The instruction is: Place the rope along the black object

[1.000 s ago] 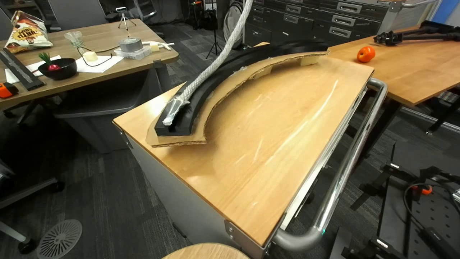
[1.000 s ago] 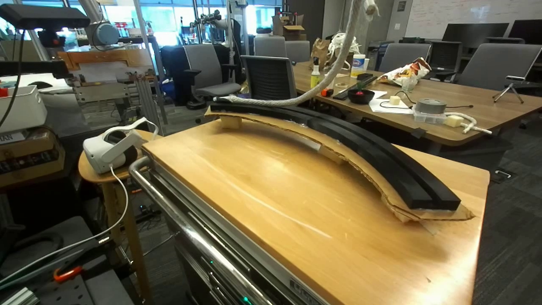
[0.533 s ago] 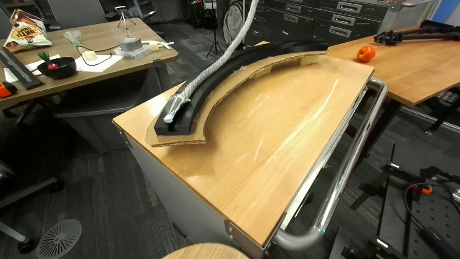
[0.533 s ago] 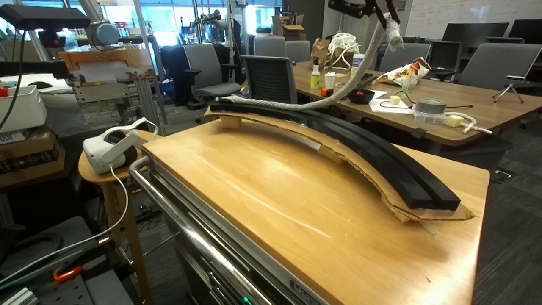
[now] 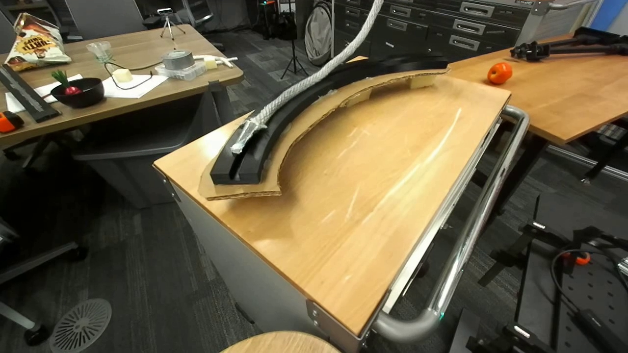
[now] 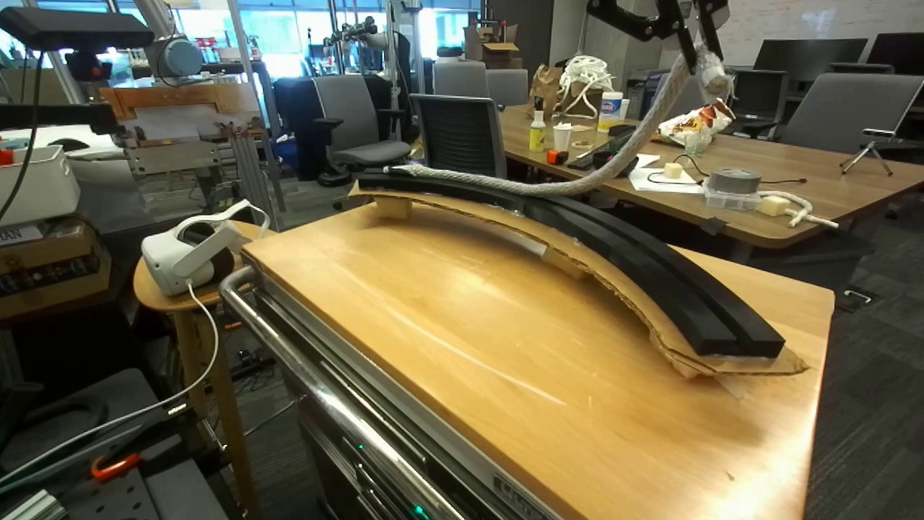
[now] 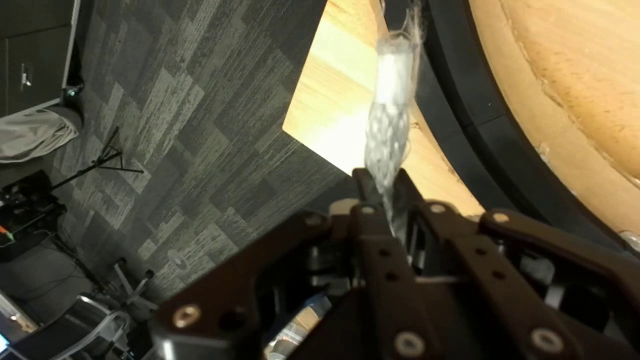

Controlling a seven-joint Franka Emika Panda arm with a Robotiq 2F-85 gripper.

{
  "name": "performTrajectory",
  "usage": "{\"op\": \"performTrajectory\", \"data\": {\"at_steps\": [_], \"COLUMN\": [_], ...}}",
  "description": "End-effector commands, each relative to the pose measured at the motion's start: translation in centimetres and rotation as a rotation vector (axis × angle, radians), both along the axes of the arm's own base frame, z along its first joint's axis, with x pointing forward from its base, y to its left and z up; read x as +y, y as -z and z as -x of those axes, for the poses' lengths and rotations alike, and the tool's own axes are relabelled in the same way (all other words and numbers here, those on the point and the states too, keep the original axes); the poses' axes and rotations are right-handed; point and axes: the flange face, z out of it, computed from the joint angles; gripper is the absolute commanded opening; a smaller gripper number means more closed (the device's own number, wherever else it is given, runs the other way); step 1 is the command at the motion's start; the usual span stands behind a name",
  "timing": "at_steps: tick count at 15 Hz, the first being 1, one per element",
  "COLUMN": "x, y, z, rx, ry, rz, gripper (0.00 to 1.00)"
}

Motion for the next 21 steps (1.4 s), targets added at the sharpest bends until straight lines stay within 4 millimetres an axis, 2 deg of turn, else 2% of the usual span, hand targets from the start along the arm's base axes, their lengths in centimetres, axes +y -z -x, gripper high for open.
{"op": "performTrajectory", "data": {"at_steps": [1,7,14,21], "x": [0.6,0.5,-0.6,-2.1], "y": [0.1,2.3,4.2,8.7], "z": [-1.0,-1.7,-2.8,-4.9], "rx": [0.074,0.220,0.331,0.445], "ry": [-0.049,-0.083,-0.102,-0.070], "rz": [-0.001,0.037,0.064,0.045], "gripper": [0.11,0.11,0.11,0.11]}}
